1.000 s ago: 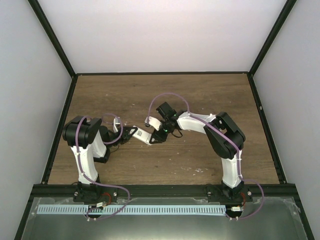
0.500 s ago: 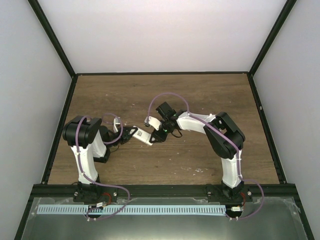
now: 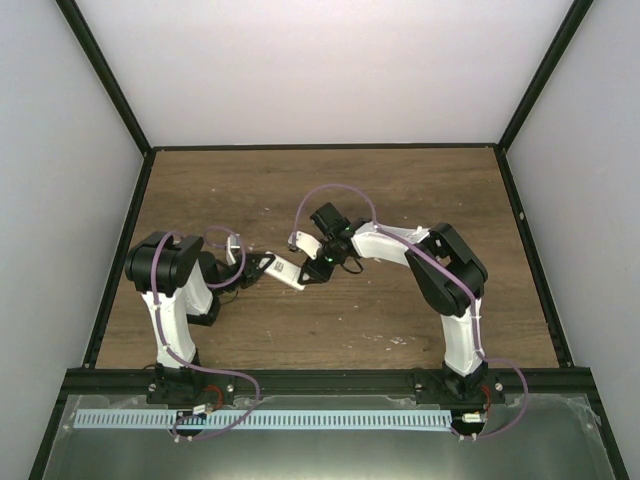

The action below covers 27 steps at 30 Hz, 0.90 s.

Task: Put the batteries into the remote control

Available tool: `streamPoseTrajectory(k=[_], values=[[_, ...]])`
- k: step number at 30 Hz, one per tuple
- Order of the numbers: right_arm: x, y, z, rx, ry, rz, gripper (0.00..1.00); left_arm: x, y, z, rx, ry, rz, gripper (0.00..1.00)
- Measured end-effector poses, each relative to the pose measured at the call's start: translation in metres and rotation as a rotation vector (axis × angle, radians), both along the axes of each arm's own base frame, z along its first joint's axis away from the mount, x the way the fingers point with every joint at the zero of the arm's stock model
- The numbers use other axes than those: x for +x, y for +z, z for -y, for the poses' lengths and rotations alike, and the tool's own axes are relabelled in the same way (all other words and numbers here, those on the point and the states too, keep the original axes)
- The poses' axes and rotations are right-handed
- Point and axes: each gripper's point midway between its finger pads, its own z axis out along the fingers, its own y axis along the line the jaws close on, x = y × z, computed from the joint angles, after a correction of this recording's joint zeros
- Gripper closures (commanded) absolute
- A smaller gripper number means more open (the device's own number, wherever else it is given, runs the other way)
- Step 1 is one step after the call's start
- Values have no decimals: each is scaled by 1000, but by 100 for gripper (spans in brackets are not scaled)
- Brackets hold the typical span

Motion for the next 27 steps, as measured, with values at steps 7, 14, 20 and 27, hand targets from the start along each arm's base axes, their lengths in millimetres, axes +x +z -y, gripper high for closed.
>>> streamPoseTrajectory(k=[7,14,20,27], values=[[8,0,-4,7,-26,-15,64,4,0,-4,3,24,1,100],[13,-1,-4,4,-37,-19,56,5,0,-6,5,31,3,100],[21,-1,1,0,-60,-8,49,5,0,-6,5,33,3,100],[23,-1,3,3,-66,-6,54,6,0,-6,6,38,5,100]])
